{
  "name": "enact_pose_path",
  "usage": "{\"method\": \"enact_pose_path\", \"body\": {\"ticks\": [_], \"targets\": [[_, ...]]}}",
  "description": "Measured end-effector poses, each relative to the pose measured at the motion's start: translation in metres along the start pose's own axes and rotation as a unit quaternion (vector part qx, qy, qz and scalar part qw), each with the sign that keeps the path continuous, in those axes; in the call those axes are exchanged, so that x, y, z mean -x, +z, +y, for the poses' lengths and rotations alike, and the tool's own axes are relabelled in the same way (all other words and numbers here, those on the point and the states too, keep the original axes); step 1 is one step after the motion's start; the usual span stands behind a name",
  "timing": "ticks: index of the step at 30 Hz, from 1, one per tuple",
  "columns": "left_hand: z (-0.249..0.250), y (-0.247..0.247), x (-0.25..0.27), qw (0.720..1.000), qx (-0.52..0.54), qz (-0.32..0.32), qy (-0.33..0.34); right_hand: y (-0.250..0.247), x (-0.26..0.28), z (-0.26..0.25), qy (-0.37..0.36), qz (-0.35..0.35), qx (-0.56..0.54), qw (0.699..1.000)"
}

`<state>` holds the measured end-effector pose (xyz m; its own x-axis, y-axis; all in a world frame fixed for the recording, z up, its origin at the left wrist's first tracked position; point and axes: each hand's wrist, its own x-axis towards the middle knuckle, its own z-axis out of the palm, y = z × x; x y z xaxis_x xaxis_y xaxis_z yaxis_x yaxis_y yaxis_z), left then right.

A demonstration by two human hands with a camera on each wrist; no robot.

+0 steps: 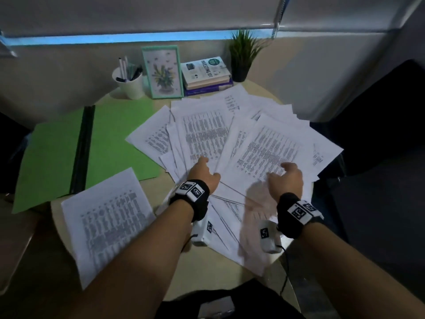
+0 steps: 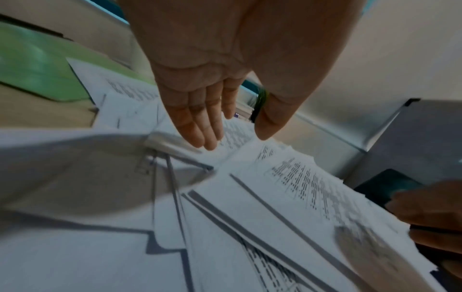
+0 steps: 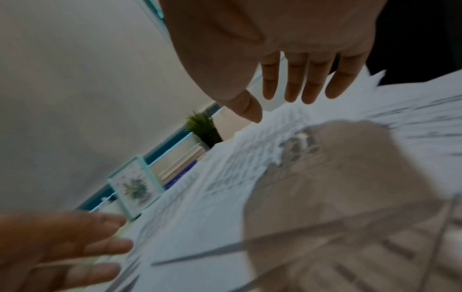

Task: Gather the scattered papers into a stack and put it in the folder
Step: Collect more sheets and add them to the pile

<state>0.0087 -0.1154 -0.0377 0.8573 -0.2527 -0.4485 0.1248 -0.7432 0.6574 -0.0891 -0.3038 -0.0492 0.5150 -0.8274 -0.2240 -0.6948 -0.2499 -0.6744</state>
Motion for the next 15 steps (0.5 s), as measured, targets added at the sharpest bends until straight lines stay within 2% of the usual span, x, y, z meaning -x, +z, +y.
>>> {"method": "enact_pose_path", "body": {"ticks": [2, 6, 9, 13, 15], "targets": [[0.008, 0.015, -0.014, 1.0, -0.014, 0.009, -0.01, -0.008, -0.024, 0.012, 0.043, 0.012, 0.018, 0.999], [0.021, 0.043, -0.032, 0.997, -0.055, 0.056, -0.014, -0.014, -0.054, 0.031, 0.095, -0.056, 0.041, 0.993], [0.032, 0.059, -0.041, 0.997, -0.046, 0.05, -0.022, -0.012, -0.062, 0.039, 0.067, -0.082, 0.069, 0.992], [0.04, 0.069, -0.049, 0.997, 0.015, 0.031, -0.069, -0.005, -0.058, 0.047, 0.017, -0.097, 0.062, 0.993], [0.04, 0.069, -0.05, 0.998, 0.022, 0.022, -0.063, -0.004, -0.056, 0.049, 0.013, -0.119, 0.043, 0.992]]}}
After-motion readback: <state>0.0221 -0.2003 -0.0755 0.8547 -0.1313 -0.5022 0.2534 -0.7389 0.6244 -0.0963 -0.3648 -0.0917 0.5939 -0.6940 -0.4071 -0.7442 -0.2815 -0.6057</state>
